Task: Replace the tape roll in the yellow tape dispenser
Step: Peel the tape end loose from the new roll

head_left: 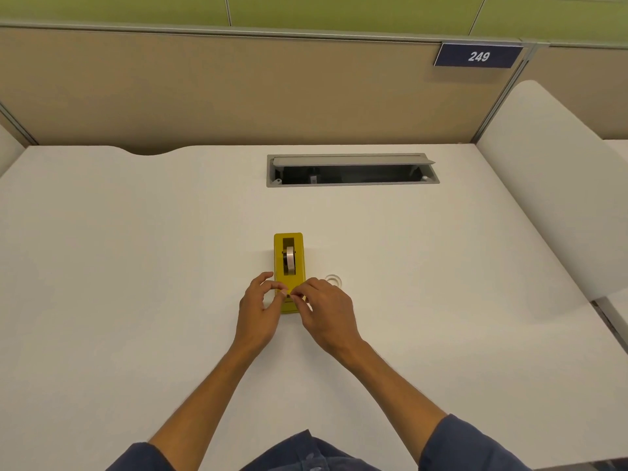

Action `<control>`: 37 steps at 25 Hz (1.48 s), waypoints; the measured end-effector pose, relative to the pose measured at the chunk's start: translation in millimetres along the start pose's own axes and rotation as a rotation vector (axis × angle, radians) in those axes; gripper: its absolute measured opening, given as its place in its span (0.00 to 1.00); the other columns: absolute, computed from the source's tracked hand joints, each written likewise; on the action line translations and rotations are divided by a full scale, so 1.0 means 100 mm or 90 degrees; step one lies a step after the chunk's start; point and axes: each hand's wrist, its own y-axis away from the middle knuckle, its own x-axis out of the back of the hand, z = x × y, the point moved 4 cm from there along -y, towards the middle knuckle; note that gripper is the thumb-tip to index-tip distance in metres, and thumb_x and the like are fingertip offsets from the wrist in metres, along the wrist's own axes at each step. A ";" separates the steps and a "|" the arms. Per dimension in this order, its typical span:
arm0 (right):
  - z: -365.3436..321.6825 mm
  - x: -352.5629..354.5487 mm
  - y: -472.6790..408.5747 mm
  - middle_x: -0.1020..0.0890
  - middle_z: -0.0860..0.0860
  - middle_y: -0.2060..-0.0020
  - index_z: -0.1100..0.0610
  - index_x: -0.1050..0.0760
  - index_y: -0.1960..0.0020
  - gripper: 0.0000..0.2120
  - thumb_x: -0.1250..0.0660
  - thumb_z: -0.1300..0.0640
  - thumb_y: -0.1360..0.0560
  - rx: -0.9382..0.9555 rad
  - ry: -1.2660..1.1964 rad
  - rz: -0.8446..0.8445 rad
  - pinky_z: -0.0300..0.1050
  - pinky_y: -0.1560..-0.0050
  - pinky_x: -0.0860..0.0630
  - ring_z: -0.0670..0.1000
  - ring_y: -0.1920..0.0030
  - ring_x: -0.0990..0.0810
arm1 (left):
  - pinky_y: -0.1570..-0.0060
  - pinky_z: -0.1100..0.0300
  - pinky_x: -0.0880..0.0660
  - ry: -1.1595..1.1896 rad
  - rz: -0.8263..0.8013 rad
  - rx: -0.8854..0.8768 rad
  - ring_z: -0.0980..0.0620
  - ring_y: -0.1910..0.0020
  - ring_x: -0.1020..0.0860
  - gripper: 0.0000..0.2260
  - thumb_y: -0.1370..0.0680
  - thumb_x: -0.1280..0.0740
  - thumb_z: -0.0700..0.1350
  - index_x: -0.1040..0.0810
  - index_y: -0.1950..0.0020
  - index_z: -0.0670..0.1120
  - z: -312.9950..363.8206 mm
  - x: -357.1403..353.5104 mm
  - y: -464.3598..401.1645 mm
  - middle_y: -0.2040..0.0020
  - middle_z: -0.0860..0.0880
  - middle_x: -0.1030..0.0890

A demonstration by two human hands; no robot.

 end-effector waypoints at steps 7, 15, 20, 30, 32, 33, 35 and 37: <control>-0.02 0.05 -0.04 0.18 0.51 0.54 0.56 0.22 0.48 0.07 0.36 0.55 0.21 0.004 -0.007 0.003 0.39 0.60 0.29 0.51 0.57 0.21 | 0.32 0.53 0.36 -0.098 0.017 -0.097 0.47 0.29 0.34 0.18 0.21 0.38 0.43 0.31 0.31 0.49 0.11 0.04 -0.26 0.28 0.48 0.30; -0.03 0.12 -0.11 0.18 0.51 0.56 0.56 0.22 0.51 0.04 0.35 0.57 0.22 0.019 0.002 0.005 0.40 0.60 0.32 0.51 0.59 0.22 | 0.29 0.44 0.36 -0.280 -0.102 -0.207 0.48 0.23 0.44 0.26 0.22 0.36 0.48 0.39 0.25 0.49 0.21 -0.06 -0.54 0.24 0.49 0.38; -0.03 0.17 -0.20 0.19 0.52 0.53 0.57 0.23 0.48 0.07 0.37 0.56 0.21 0.028 0.018 -0.018 0.44 0.59 0.30 0.53 0.55 0.23 | 0.35 0.46 0.30 -0.266 -0.090 -0.188 0.44 0.30 0.33 0.20 0.21 0.38 0.49 0.33 0.29 0.52 0.22 -0.04 -0.57 0.25 0.48 0.37; 0.03 0.33 -0.65 0.20 0.52 0.50 0.56 0.24 0.46 0.09 0.41 0.56 0.19 0.060 0.104 -0.069 0.48 0.51 0.32 0.54 0.49 0.25 | 0.37 0.55 0.31 -0.195 -0.113 -0.185 0.51 0.29 0.35 0.19 0.24 0.32 0.44 0.28 0.33 0.53 0.25 -0.01 -0.62 0.28 0.52 0.32; 0.04 0.33 -0.75 0.20 0.51 0.48 0.56 0.24 0.45 0.10 0.42 0.55 0.19 0.064 0.115 -0.079 0.48 0.49 0.31 0.53 0.48 0.25 | 0.34 0.54 0.33 -0.180 -0.122 -0.187 0.53 0.27 0.39 0.19 0.26 0.31 0.41 0.26 0.35 0.52 0.27 0.00 -0.64 0.29 0.52 0.30; 0.05 0.33 -0.80 0.20 0.51 0.48 0.56 0.24 0.45 0.10 0.42 0.54 0.19 0.066 0.119 -0.086 0.48 0.48 0.31 0.53 0.48 0.25 | 0.33 0.55 0.34 -0.179 -0.121 -0.178 0.52 0.26 0.39 0.20 0.26 0.31 0.41 0.26 0.36 0.52 0.27 0.00 -0.64 0.28 0.52 0.31; 0.07 0.31 -0.88 0.19 0.51 0.48 0.56 0.24 0.44 0.10 0.41 0.54 0.19 0.068 0.120 -0.094 0.48 0.48 0.31 0.53 0.48 0.24 | 0.35 0.58 0.36 -0.186 -0.109 -0.151 0.49 0.28 0.36 0.20 0.27 0.29 0.40 0.25 0.36 0.51 0.28 0.01 -0.65 0.27 0.50 0.33; 0.08 0.28 -0.95 0.19 0.52 0.48 0.56 0.23 0.44 0.10 0.41 0.54 0.19 0.064 0.117 -0.099 0.47 0.48 0.31 0.53 0.48 0.24 | 0.40 0.57 0.32 -0.193 -0.105 -0.131 0.43 0.34 0.29 0.19 0.27 0.29 0.41 0.25 0.37 0.50 0.30 0.01 -0.64 0.26 0.49 0.34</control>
